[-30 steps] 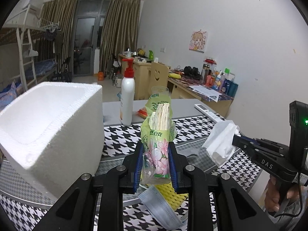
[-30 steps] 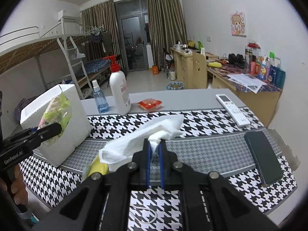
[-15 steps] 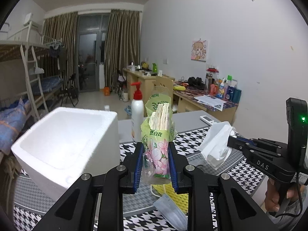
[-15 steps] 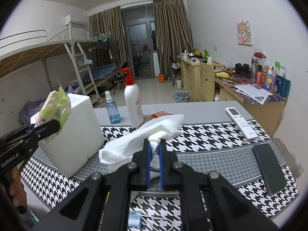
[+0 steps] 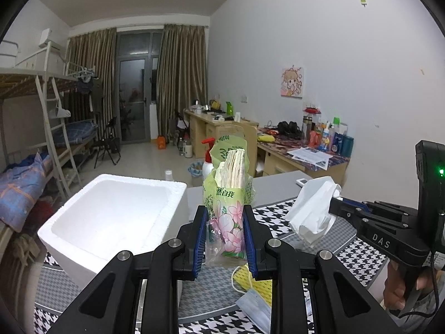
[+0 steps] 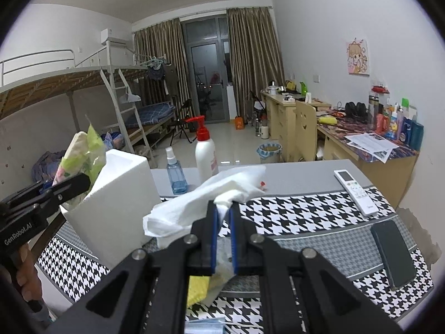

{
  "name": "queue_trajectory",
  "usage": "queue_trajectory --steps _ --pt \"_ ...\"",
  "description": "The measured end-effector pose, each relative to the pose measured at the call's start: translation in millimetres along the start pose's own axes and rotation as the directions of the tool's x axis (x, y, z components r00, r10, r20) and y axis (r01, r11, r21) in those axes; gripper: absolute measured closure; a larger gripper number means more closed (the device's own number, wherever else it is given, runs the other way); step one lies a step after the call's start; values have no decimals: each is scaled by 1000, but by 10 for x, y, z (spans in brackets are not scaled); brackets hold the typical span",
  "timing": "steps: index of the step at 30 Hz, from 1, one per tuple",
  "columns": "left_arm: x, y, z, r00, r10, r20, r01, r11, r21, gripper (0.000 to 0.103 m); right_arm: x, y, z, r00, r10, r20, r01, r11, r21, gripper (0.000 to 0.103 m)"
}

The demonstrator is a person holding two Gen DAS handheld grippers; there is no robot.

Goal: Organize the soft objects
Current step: 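Carry the chopsticks packet with the left gripper over the foam box while the right carries tissues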

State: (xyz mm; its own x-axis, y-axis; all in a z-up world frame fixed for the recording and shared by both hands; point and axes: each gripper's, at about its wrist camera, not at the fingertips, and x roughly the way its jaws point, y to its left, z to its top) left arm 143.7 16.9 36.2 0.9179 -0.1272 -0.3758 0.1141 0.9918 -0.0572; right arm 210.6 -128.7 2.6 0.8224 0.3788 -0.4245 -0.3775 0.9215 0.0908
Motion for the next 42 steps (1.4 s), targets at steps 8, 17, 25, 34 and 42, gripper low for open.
queue_trajectory --steps 8,17,25,34,42 --pt "-71 79 64 999 37 29 -37 999 3 77 -35 164 108 999 27 36 -26 999 -29 92" --pt "-126 206 132 996 80 48 -80 997 -10 77 -20 292 210 998 44 53 -41 997 -62 92" --pt "-184 288 174 990 120 69 -119 993 -21 77 47 399 271 995 76 63 -72 995 -66 92" --pt "-188 397 199 982 181 61 -179 983 -32 77 123 525 355 992 116 59 -111 990 -85 92" --pt "-185 498 206 975 216 53 -214 976 -45 77 176 686 391 985 164 55 -157 981 -113 92"
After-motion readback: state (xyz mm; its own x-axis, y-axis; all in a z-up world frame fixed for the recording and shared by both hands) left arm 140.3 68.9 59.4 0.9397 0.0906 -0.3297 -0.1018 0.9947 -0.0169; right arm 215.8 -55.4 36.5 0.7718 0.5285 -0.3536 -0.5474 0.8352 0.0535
